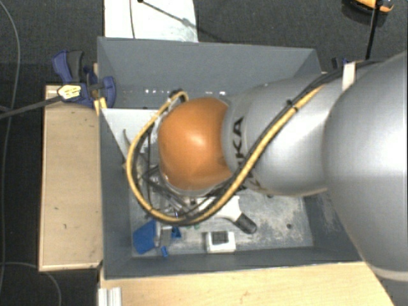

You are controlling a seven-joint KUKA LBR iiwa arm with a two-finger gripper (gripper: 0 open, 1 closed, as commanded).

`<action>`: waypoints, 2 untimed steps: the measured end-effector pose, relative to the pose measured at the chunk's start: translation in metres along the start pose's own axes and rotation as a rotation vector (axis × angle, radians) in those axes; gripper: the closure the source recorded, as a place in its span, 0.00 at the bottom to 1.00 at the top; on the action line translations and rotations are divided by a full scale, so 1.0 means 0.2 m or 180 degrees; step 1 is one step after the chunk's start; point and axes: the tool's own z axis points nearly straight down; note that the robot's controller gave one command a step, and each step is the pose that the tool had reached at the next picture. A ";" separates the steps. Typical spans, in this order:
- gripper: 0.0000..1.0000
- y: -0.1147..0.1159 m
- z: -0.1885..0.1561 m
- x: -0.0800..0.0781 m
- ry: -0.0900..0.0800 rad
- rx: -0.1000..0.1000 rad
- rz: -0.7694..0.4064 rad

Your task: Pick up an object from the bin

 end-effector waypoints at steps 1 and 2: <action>0.00 -0.05 0.32 -0.01 -0.0012 -0.0002 -0.0659; 1.00 -0.10 0.42 -0.03 -0.0008 -0.0010 -0.0274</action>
Offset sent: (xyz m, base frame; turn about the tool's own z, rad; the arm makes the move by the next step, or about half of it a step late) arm 0.0079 -0.0197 -0.0870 -0.0876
